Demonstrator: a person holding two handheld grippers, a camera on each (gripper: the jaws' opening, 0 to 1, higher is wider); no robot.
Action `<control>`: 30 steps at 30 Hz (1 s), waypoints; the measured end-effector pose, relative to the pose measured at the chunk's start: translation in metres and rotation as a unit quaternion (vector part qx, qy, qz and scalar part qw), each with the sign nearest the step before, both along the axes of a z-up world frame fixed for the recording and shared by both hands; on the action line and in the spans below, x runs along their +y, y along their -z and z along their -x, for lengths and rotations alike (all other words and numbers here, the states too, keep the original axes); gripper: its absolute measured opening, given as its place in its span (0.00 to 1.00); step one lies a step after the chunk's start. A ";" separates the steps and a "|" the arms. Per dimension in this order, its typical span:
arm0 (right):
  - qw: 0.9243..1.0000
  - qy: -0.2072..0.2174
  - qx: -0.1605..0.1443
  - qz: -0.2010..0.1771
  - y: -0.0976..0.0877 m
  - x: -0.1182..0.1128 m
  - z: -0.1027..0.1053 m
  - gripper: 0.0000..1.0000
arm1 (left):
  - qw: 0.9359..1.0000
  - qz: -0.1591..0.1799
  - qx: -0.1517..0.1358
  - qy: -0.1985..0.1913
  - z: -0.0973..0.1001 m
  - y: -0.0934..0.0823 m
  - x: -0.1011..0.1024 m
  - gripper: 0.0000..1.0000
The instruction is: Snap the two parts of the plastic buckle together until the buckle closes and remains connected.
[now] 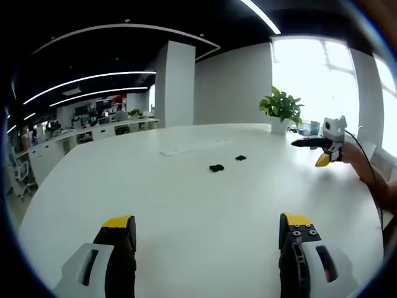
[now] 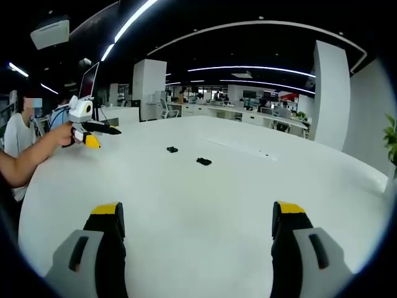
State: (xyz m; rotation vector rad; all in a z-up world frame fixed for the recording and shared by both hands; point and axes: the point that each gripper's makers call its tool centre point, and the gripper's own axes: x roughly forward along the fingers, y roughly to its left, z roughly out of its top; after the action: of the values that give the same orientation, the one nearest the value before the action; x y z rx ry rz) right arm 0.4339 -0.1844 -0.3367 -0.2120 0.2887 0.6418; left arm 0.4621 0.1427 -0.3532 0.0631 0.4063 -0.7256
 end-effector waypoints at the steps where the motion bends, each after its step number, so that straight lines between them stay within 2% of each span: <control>1: 1.000 0.000 0.000 0.001 0.000 0.000 0.000 1.00 | 1.000 0.000 0.000 0.000 -0.001 0.000 0.001 0.98; 6: 1.000 0.001 0.000 0.001 0.000 -0.002 -0.003 1.00 | 1.000 0.002 0.000 -0.003 -0.003 -0.001 0.002 0.99; 20: 1.000 -0.008 0.005 -0.004 0.000 0.004 0.000 1.00 | 1.000 0.000 -0.002 0.013 0.017 0.001 -0.011 0.99; 24: 1.000 -0.013 0.002 -0.012 -0.002 0.009 0.002 1.00 | 0.999 0.027 0.003 0.025 0.023 -0.004 -0.022 0.99; 30: 1.000 -0.017 0.001 0.001 0.002 0.010 -0.001 1.00 | 1.000 0.005 -0.006 0.021 0.025 0.003 -0.026 0.98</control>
State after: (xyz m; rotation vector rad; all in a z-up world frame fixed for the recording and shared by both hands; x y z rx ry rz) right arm 0.4353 -0.1743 -0.3391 -0.2185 0.2878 0.6763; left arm 0.4368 0.1171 -0.3560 0.0663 0.3902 -0.7675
